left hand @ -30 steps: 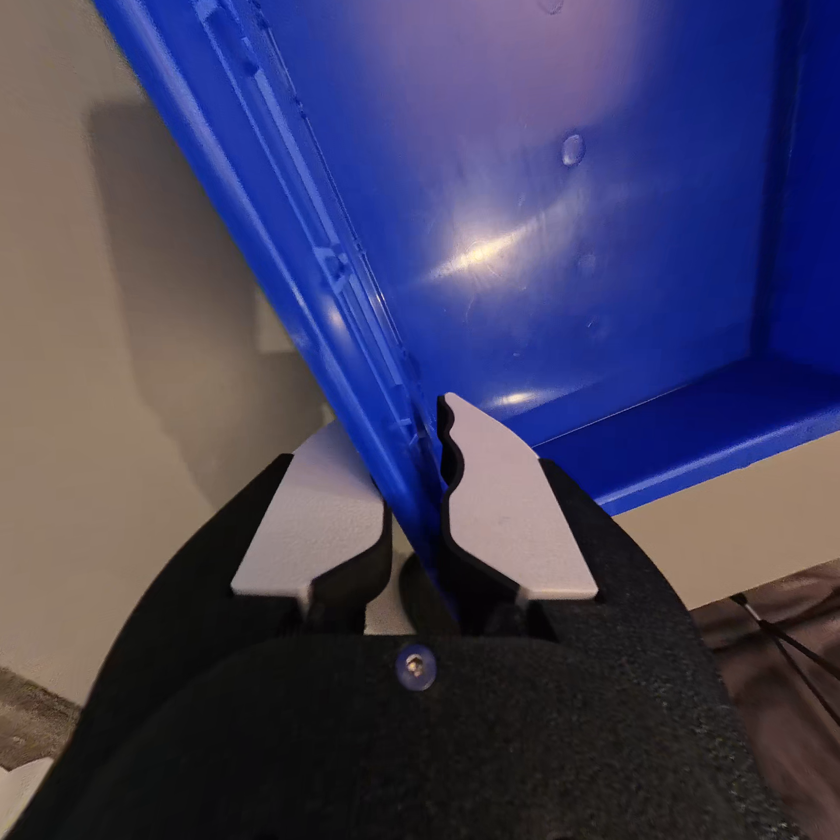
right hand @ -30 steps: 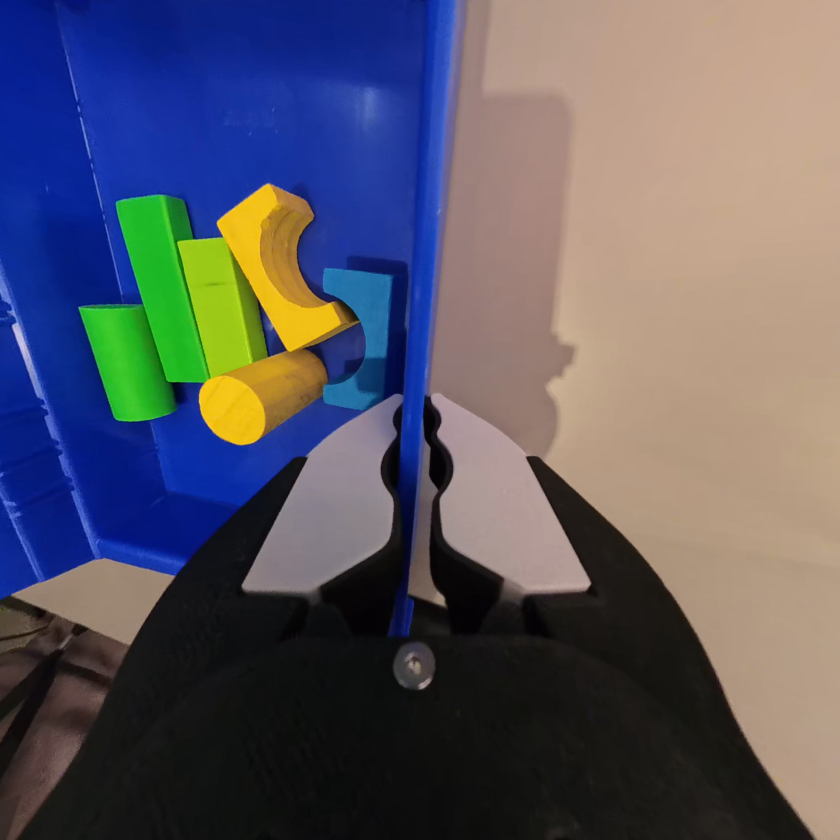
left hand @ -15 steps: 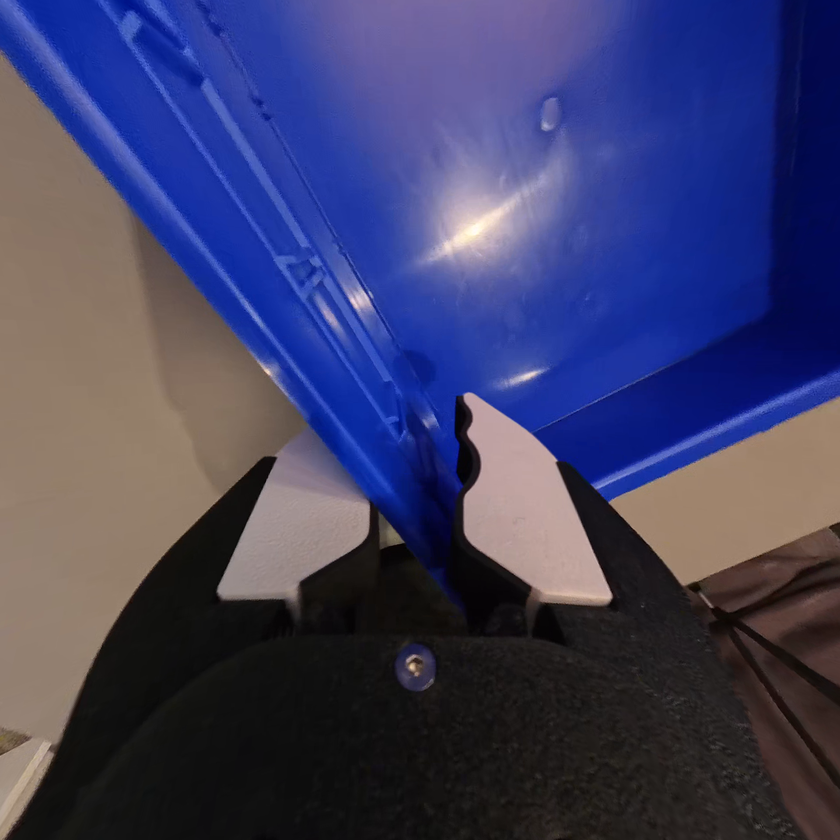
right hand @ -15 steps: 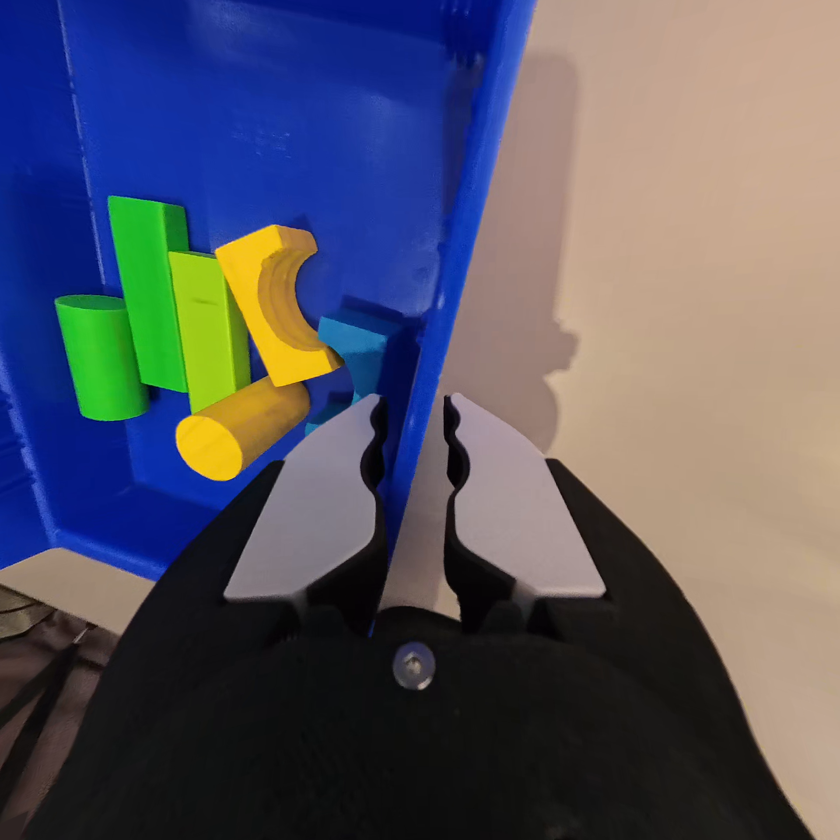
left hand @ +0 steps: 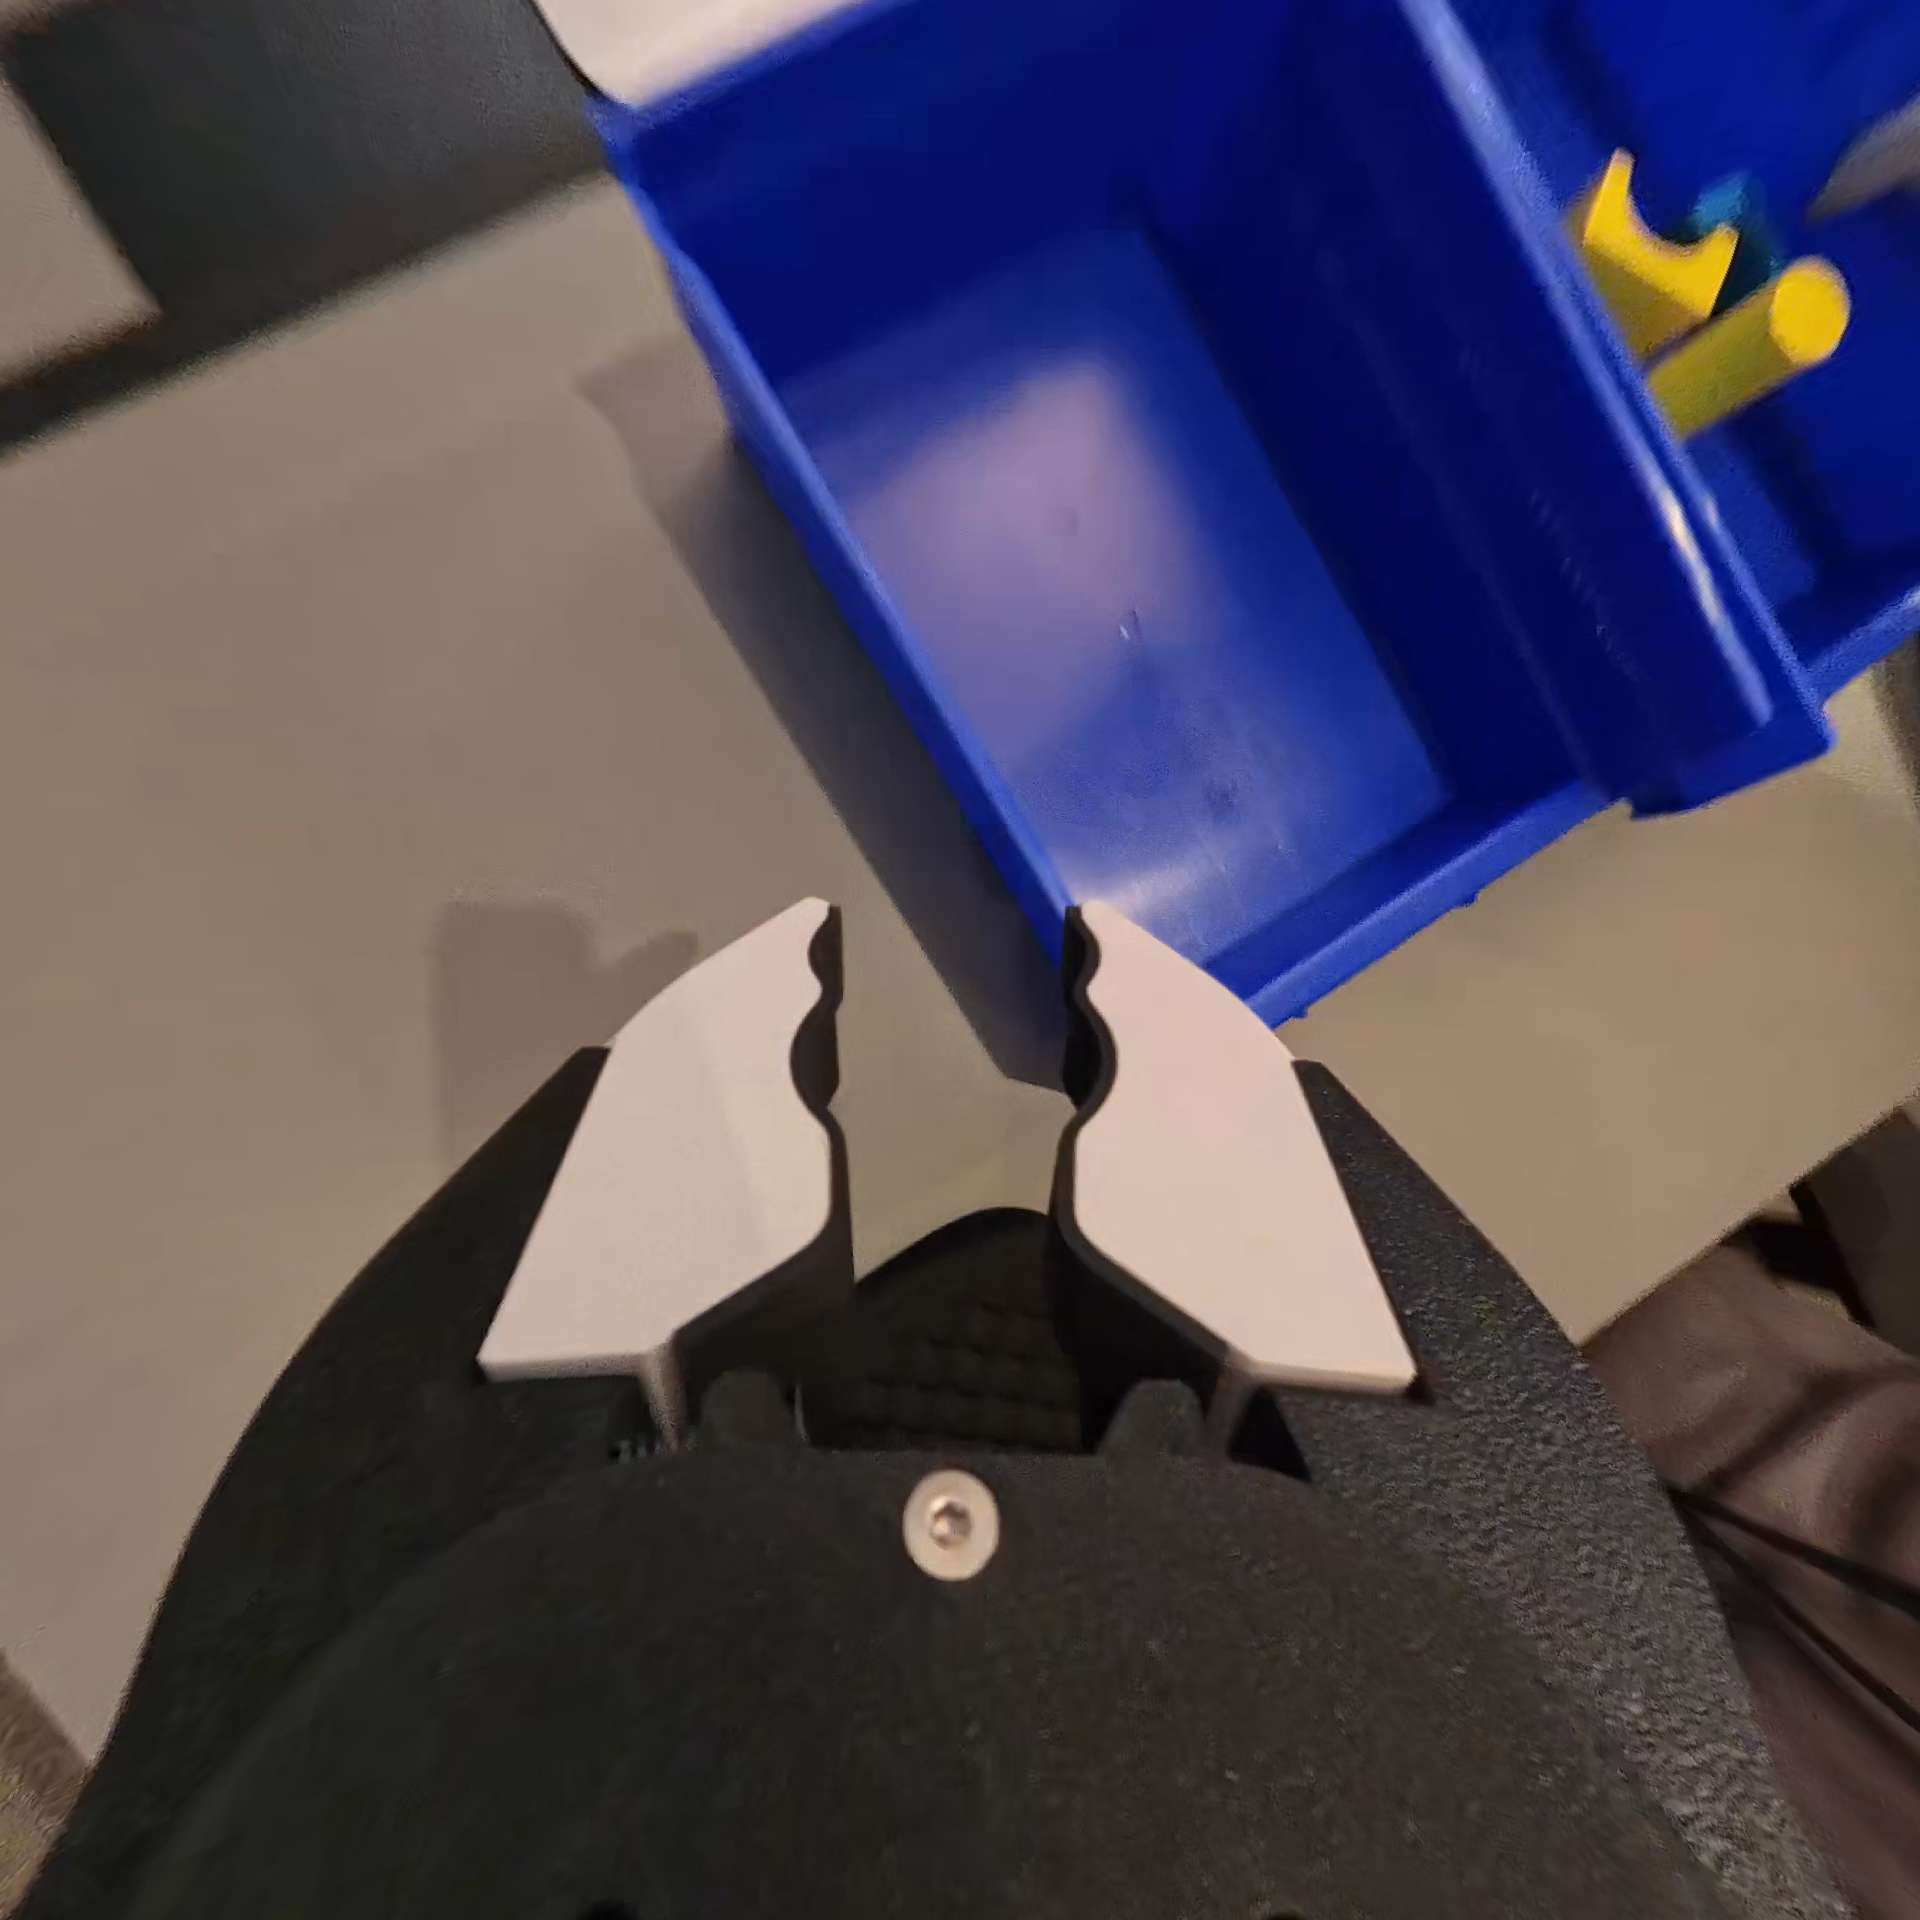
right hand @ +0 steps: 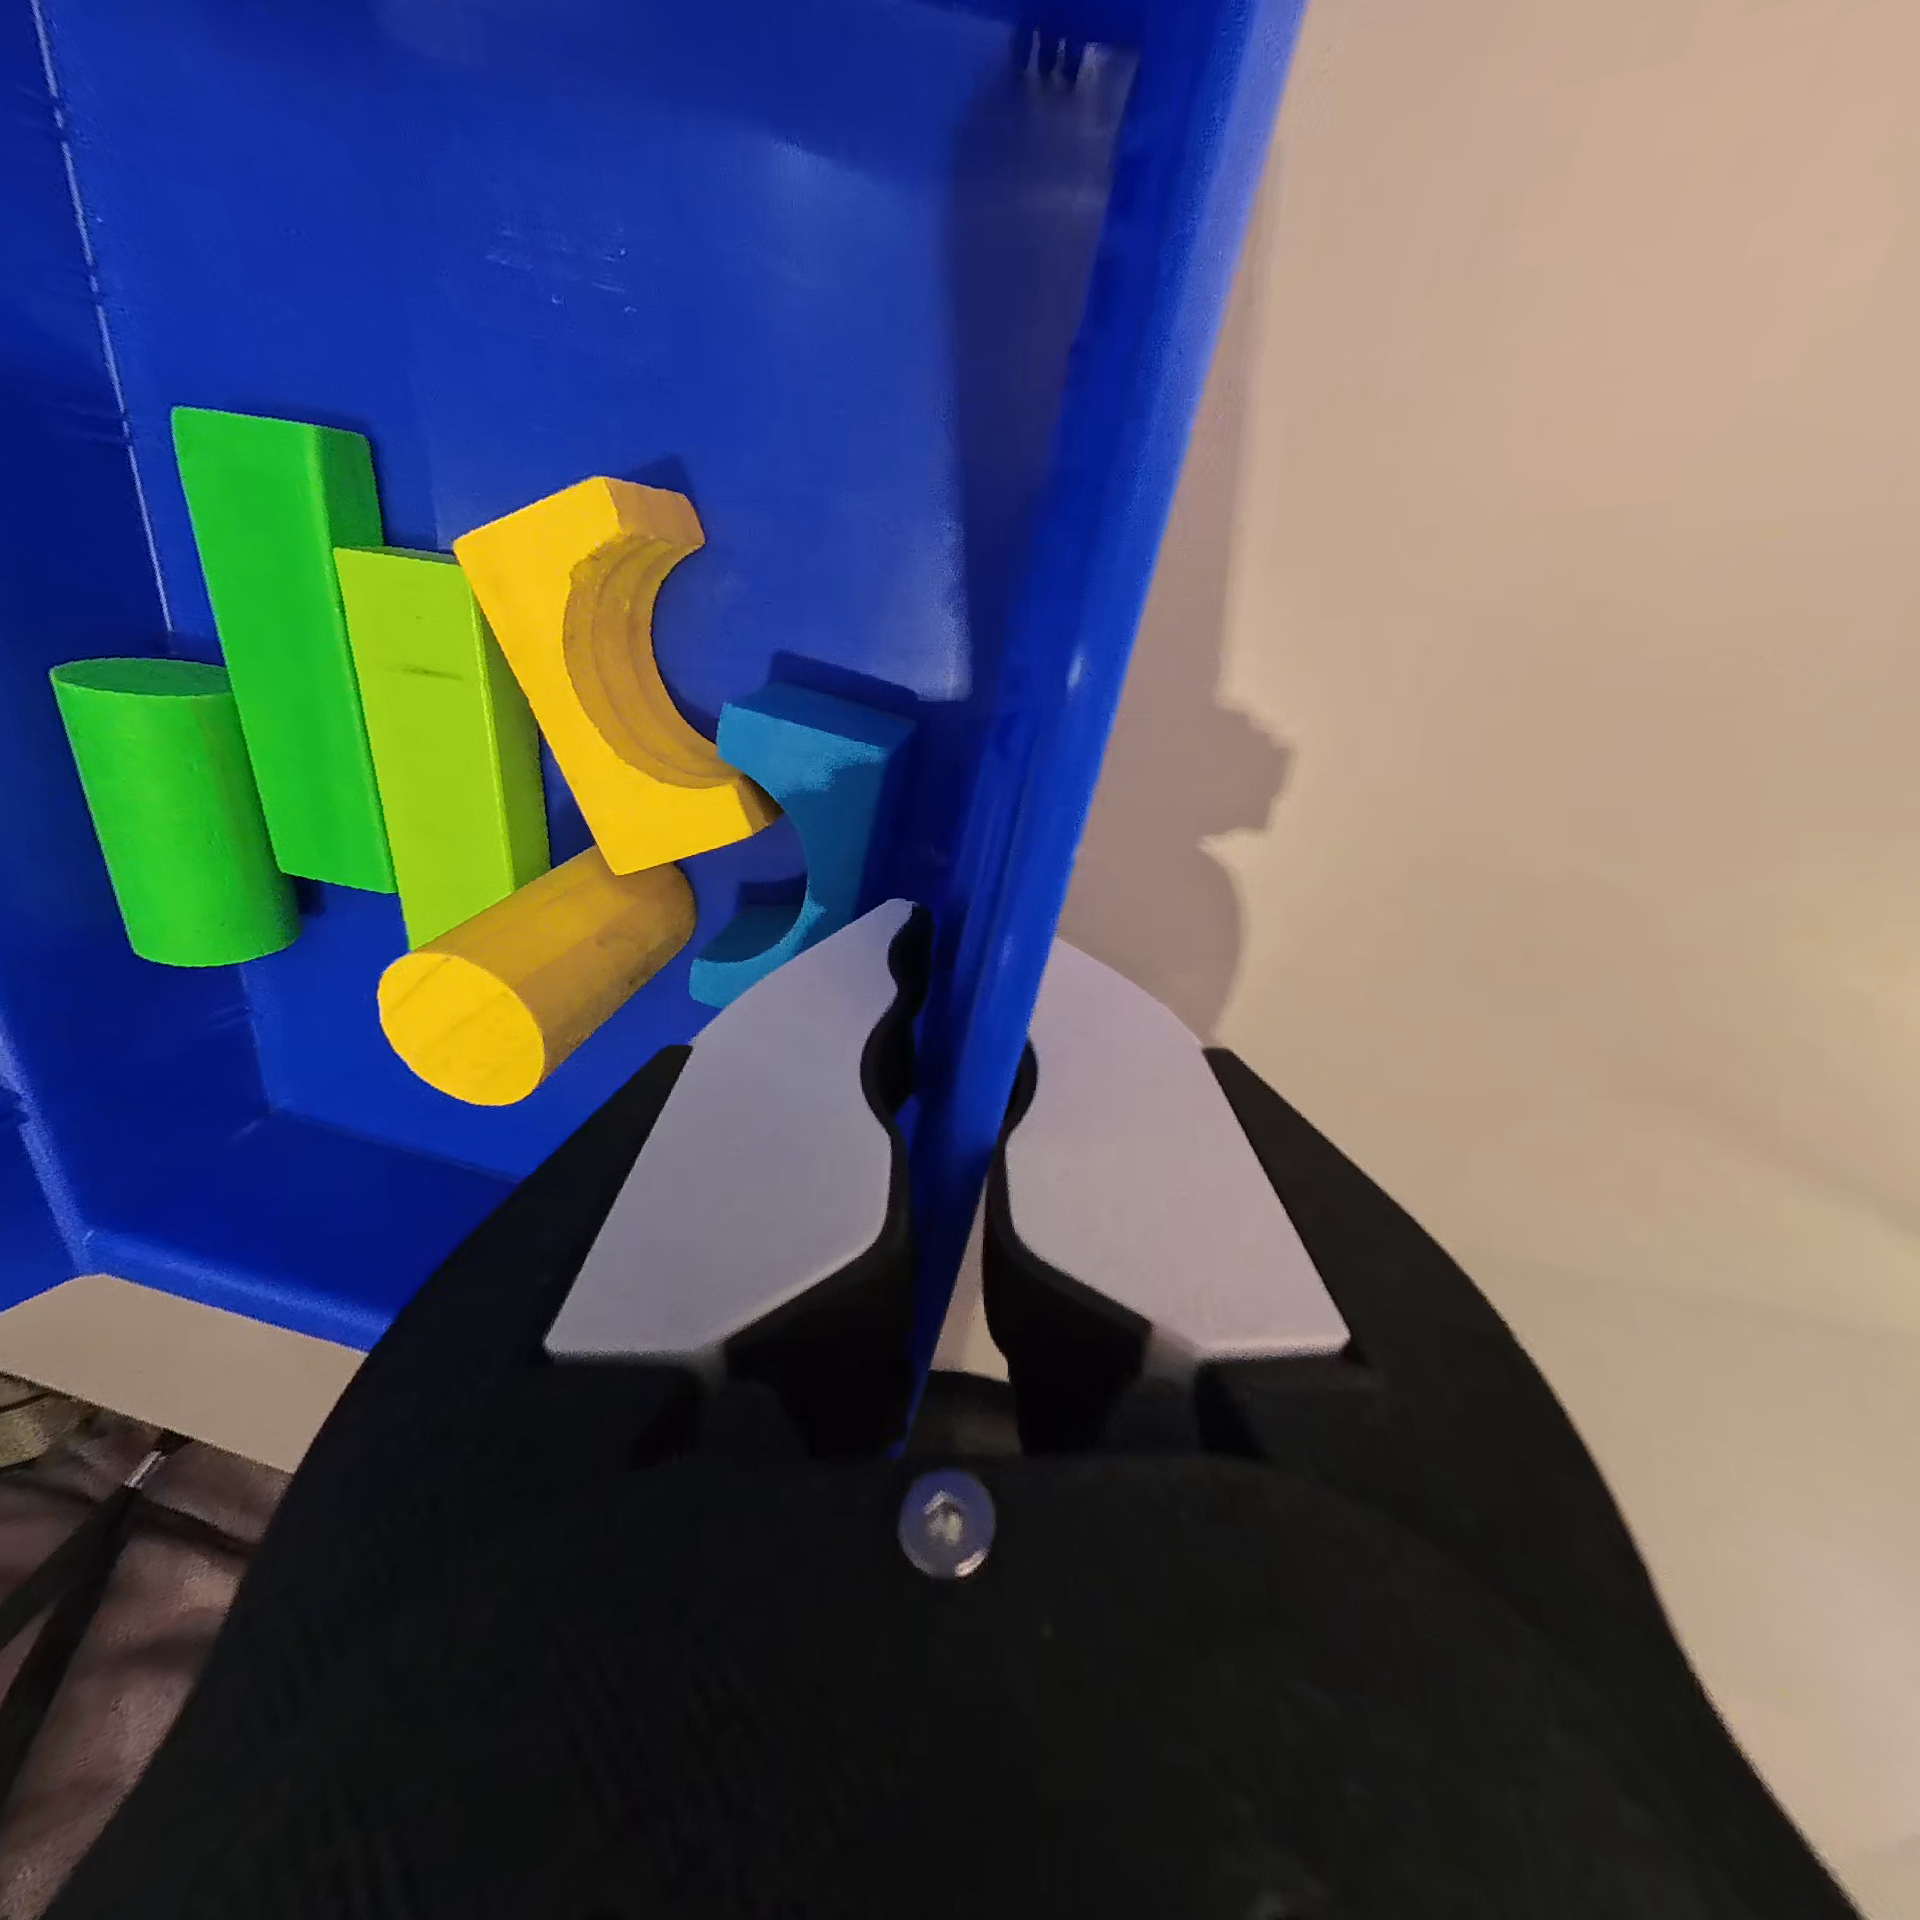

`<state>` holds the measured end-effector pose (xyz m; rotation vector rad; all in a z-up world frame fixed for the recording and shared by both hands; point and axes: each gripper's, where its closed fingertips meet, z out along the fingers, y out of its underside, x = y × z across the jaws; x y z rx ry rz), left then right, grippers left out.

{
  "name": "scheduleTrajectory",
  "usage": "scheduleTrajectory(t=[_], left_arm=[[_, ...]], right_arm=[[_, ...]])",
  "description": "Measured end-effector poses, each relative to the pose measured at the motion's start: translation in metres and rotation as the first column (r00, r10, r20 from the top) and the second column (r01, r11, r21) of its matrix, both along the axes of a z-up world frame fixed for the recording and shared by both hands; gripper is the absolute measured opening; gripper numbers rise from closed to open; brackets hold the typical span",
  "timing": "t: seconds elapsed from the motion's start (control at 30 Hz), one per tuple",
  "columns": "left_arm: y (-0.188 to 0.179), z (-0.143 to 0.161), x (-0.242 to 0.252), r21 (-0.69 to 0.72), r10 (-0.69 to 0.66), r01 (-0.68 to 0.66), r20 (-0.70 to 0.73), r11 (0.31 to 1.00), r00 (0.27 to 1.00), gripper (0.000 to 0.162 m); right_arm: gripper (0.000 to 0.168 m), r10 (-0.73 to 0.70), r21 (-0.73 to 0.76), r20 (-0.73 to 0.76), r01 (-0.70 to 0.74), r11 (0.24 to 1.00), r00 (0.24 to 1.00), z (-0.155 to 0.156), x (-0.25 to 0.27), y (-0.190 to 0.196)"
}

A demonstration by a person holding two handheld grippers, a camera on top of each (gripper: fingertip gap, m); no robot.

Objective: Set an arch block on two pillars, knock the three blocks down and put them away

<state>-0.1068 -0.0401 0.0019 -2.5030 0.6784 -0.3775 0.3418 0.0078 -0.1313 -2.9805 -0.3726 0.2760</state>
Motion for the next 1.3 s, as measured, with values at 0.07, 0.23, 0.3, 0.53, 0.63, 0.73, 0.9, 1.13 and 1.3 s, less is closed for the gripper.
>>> scheduleTrajectory(t=[0.07,0.23,0.3,0.53,0.63,0.73,0.9,1.13,1.3], left_arm=[[-0.001,0.03,-0.023,0.123,0.066,-0.071,0.045,0.99,0.997,0.036],[-0.01,0.103,-0.067,0.415,0.11,-0.2,0.231,0.887,0.967,0.025],[-0.017,0.124,-0.08,0.493,0.11,-0.243,0.283,0.836,0.953,0.023],[-0.031,0.163,-0.116,0.67,0.131,-0.35,0.356,0.654,0.925,0.025],[-0.034,0.171,-0.123,0.693,0.115,-0.388,0.407,0.608,0.906,0.031],[-0.034,0.17,-0.128,0.665,0.114,-0.417,0.45,0.619,0.886,0.036],[-0.032,0.169,-0.137,0.636,0.119,-0.457,0.499,0.622,0.858,0.039],[-0.027,0.165,-0.158,0.602,0.252,-0.556,0.517,0.573,0.818,0.051],[-0.03,0.15,-0.188,0.577,0.469,-0.642,0.441,0.505,0.765,0.061]], right_arm=[[0.009,0.018,-0.012,-0.003,-0.018,1.0,1.0,0.0,0.001,0.0],[0.008,0.049,-0.089,-0.005,-0.049,0.995,0.999,0.0,0.018,0.005],[0.007,0.055,-0.091,-0.006,-0.055,0.994,0.998,0.0,0.027,0.006],[0.008,0.056,-0.115,0.026,-0.053,0.992,0.998,0.017,0.057,-0.004],[0.008,0.06,-0.103,0.101,-0.05,0.993,0.993,0.048,0.066,-0.002],[0.008,0.069,-0.085,0.139,-0.057,0.995,0.988,0.09,0.058,0.005],[0.007,0.137,-0.021,0.126,-0.135,0.991,0.983,0.161,-0.003,0.026],[0.008,0.373,0.002,0.023,-0.373,0.928,0.928,0.19,-0.178,0.054],[0.008,0.526,-0.011,-0.096,-0.53,0.848,0.845,0.175,-0.317,0.055]])
